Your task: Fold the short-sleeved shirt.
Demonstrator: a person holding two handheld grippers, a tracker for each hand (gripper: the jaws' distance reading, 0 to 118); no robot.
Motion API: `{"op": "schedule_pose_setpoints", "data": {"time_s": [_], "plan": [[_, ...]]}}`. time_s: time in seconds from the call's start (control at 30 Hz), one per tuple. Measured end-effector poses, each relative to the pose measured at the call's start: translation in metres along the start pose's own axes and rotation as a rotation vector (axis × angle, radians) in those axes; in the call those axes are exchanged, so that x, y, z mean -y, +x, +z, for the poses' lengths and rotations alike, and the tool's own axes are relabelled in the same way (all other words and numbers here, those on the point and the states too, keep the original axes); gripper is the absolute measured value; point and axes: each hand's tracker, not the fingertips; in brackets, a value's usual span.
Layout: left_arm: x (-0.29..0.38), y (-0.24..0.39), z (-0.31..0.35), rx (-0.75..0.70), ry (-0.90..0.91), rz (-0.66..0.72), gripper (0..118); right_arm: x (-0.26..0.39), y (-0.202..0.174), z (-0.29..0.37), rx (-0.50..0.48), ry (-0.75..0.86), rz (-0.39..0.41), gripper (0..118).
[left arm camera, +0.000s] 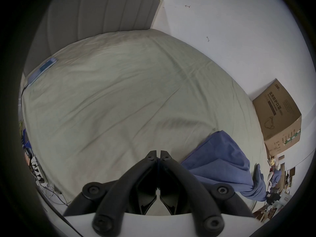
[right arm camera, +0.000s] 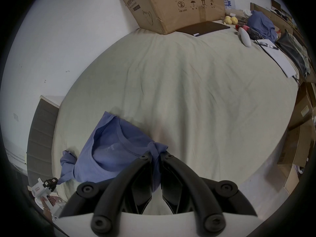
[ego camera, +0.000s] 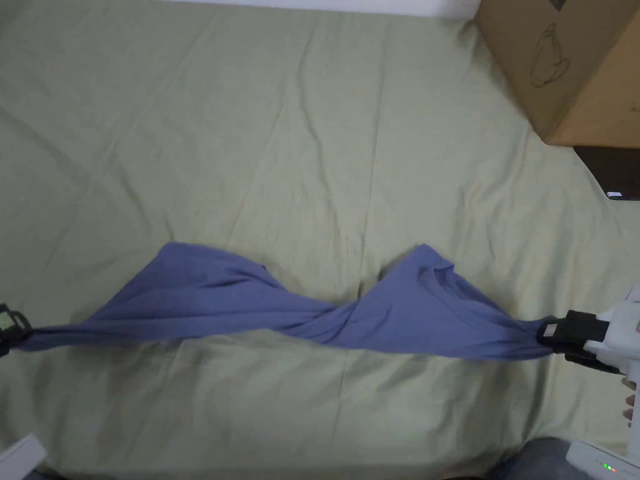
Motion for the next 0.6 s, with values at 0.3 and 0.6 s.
{"op": "schedule_pose_setpoints", "data": {"time_s": [0.3, 0.6], "plan": [[0.022, -0.008, 0.020, 0.012, -0.015, 0.056, 0, 0.036, 0.013, 0.018, -0.012, 0.001, 0.008, 6], [0.028, -0.016, 0.036, 0.090, 0.251, -0.054, 118, 0.014, -0.020, 0.075, 0.033, 0.243, 0.187, 105]]}}
